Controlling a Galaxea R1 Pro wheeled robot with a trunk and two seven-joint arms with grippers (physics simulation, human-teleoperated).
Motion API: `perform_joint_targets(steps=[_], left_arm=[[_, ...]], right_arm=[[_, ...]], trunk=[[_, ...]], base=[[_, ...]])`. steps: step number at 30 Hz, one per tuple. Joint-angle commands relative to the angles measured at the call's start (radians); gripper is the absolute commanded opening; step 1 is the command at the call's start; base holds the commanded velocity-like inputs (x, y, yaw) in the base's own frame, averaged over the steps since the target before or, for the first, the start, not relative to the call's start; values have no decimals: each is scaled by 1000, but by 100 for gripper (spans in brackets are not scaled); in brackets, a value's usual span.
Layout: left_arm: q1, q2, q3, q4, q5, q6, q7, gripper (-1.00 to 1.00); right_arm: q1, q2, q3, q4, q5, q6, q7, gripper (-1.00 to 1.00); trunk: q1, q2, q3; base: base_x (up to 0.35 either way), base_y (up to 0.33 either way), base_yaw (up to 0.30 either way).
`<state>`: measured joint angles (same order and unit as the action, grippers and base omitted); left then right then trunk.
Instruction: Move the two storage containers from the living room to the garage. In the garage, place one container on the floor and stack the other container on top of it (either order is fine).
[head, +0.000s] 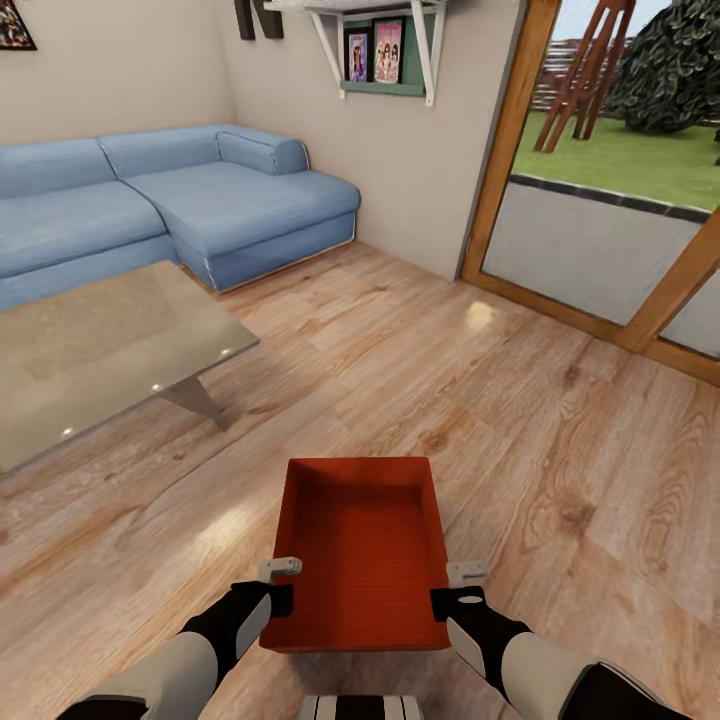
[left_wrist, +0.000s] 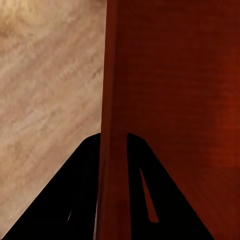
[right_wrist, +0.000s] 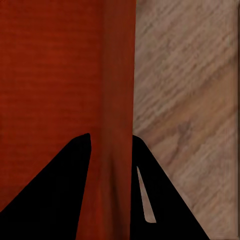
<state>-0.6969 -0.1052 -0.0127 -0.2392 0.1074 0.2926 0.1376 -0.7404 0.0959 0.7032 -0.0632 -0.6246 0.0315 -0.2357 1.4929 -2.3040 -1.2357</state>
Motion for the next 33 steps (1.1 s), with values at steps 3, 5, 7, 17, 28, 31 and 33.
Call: perform_joint_targets(steps=[3,5,7,17,28,31,33], left_arm=[[0,1,-2,-2,-11,8,13,-100],[0,1,-1,-2,-11,8,13,-100],[0,1,-1,-2,-11,8,13,-100],[0,1,-1,-3,-11,8,13,-100],[0,1,0,-3,-11,8,13,-100],[0,1,0,-3,-10,8,13,-100],[0,2,0,-3,-7,8,13,-100]], right_arm=[[0,-2,4,0,0,1,-10,-100],[0,-2,4,0,0,0,-10,-100],[0,-2,4,0,0,-11,-10,-100],[0,-2,4,-1,0,-20,-10,-100],[0,-2,5,-3,2,-21,-10,-100],[0,-2,5,-3,1,-21,-10,-100],[0,-2,4,-3,2,-22,-10,-100]], trunk=[[-12,21,9],[-19,35,15],[-27,49,21],[-65,119,53],[-108,196,87],[-119,217,97],[-127,231,103]], base=[[0,0,0],[0,0,0],[0,0,0],[0,0,0],[0,0,0],[0,0,0],[0,0,0]])
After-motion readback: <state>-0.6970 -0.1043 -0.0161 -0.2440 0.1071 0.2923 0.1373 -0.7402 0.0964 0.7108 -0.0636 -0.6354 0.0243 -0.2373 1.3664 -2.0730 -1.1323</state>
